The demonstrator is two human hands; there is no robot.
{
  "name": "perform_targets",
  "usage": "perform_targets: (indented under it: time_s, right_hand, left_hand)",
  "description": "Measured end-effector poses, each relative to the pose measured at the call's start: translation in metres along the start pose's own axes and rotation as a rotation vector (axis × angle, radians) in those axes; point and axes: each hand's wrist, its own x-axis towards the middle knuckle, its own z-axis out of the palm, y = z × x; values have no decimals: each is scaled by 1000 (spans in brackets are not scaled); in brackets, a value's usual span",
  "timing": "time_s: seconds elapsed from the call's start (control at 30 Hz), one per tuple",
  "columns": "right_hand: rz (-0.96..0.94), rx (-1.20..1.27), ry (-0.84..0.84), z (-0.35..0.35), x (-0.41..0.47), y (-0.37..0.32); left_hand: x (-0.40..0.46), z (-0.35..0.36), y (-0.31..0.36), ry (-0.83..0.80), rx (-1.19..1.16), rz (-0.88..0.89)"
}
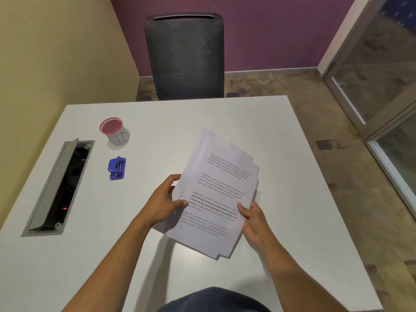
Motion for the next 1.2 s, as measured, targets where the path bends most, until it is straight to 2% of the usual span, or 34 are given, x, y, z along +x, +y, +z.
perform_targets:
  time_s: [0.2,0.47,0.67,0.83,1.07,1.2]
  right_hand:
    - [-172,-232,34,21,-9,-38]
    - [-384,-348,-3,62,-24,-94]
    - [-410,-394,-47,69,-31,-96]
    - [-391,-515,42,71,-28,-81]
    - [-459,-556,38,71,-26,-81]
    - [-385,-657,78,62,-26,-66]
  left_hand:
    - [2,10,-17,223,-36,-87]
    - [2,4,-11,379,-200,31]
    - [0,2,-10,342,-315,79]
    - [0,9,-9,371,-318,102]
    - [0,12,-3,422,-385,195]
    - [-2,15,-16,406,-396,101]
